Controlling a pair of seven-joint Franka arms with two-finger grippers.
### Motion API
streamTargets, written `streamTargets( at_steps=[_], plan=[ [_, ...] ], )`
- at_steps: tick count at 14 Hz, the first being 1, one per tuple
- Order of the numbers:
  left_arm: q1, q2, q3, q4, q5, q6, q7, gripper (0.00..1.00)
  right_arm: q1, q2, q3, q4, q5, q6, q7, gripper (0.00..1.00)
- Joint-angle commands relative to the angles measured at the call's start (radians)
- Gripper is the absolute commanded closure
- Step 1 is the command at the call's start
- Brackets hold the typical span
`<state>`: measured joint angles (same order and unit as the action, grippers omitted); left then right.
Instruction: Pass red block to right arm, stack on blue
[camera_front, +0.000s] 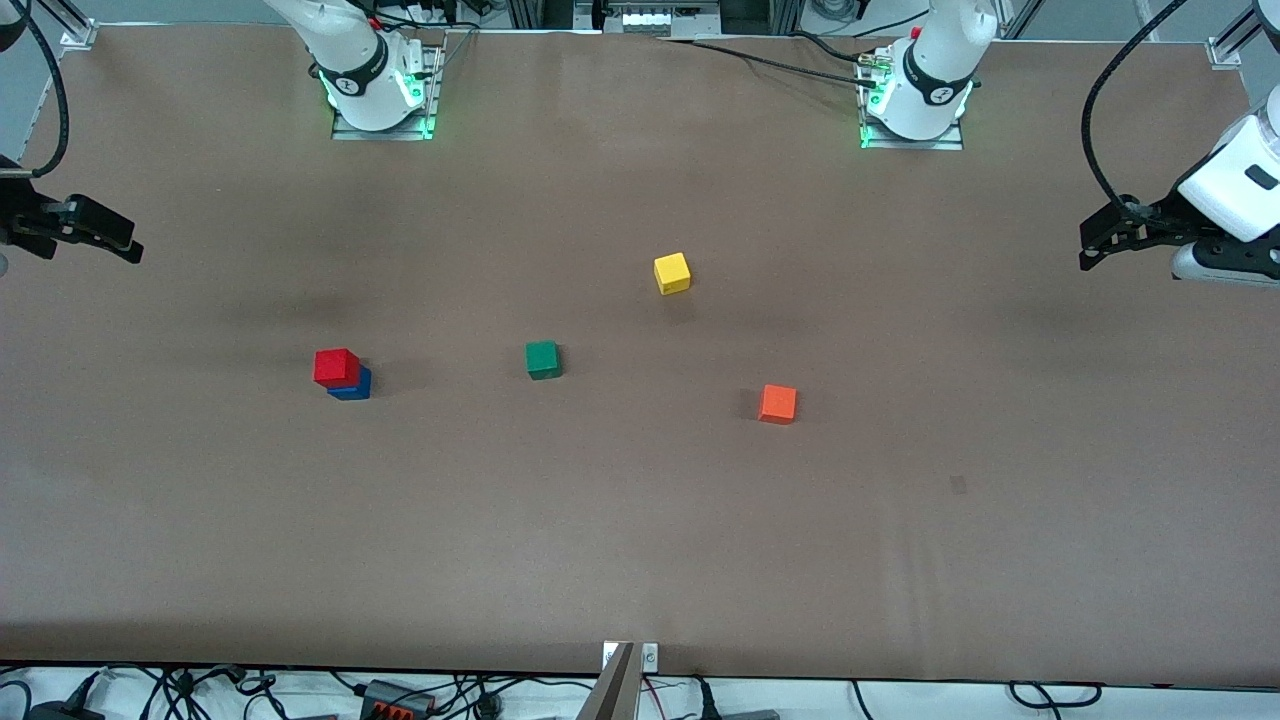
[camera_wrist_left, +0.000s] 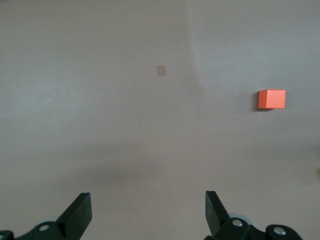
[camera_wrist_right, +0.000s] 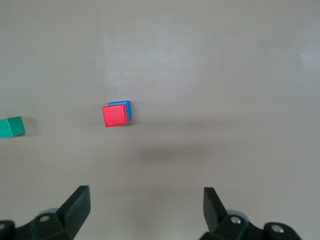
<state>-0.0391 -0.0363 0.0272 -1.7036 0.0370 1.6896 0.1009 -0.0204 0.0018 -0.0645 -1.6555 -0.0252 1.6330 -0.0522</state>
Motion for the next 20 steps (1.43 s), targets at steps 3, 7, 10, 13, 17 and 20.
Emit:
streamTargets(
  at_steps=[3, 7, 10, 13, 17, 20],
  plan=[
    [-0.001, -0.013, 0.004, 0.004, -0.017, -0.016, 0.002, 0.00, -0.012, -0.040, 0.017, -0.030, -0.007, 0.004, 0.002, 0.00],
    [-0.002, -0.013, 0.004, 0.004, -0.017, -0.016, 0.002, 0.00, -0.012, -0.042, 0.018, -0.032, -0.009, 0.001, 0.002, 0.00],
    [-0.002, -0.013, 0.004, 0.004, -0.017, -0.016, 0.002, 0.00, -0.013, -0.040, 0.018, -0.033, -0.009, -0.004, -0.001, 0.00],
    [-0.002, -0.013, 0.004, 0.005, -0.017, -0.016, 0.002, 0.00, -0.015, -0.040, 0.015, -0.033, -0.009, -0.005, -0.011, 0.00],
    [-0.002, -0.013, 0.004, 0.005, -0.017, -0.016, 0.002, 0.00, -0.018, -0.042, 0.009, -0.033, -0.009, -0.010, -0.014, 0.00],
    [-0.002, -0.013, 0.004, 0.005, -0.017, -0.016, 0.002, 0.00, -0.018, -0.042, 0.009, -0.033, -0.009, -0.010, -0.014, 0.00]
  ],
)
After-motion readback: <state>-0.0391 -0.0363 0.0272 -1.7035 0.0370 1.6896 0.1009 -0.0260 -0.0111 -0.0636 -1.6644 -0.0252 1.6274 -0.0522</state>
